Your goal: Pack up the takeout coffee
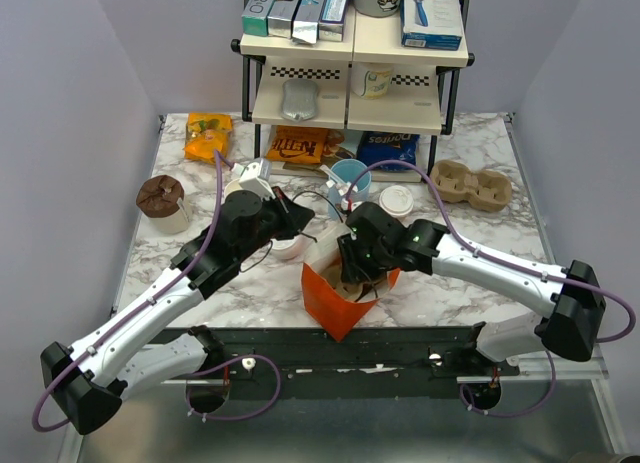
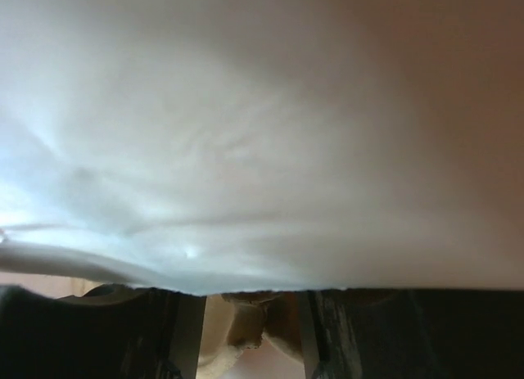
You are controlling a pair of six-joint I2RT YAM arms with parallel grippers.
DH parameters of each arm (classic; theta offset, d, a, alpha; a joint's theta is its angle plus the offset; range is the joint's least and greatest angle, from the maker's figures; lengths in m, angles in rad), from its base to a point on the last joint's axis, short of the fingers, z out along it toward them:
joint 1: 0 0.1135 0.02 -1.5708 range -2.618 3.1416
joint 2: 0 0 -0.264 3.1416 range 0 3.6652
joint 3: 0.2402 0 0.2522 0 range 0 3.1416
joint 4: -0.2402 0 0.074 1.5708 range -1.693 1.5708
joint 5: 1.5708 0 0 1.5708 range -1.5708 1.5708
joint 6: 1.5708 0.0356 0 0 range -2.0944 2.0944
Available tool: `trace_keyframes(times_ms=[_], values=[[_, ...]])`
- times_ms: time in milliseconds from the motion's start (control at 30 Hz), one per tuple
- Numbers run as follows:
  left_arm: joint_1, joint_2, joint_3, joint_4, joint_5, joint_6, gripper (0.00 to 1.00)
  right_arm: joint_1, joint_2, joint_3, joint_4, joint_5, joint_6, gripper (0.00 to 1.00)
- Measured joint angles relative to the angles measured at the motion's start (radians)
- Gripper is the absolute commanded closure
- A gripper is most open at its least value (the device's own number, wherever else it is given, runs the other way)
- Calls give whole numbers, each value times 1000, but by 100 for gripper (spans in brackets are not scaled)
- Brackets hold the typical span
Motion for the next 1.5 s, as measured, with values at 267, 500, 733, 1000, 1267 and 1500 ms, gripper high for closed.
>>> trace_keyframes(times_ms=[267,500,733,1000,1267,1500], values=[[-12,8,0,0,-1,0,100,0,-11,2,-39,-6,11,21],[-18,9,0,0,-3,0,100,0,-19,49,-110,14,12,12],[-24,9,0,0,-7,0,100,0,-78,129,-187,68,5,0],[-29,9,0,0,-14,-1,100,-1,-185,184,-188,105,-53,0],[-33,9,0,-1,-29,-25,100,-2,-319,256,-65,185,-175,0],[-60,9,2,-33,-87,-57,100,-2,-422,294,-8,267,-190,0]])
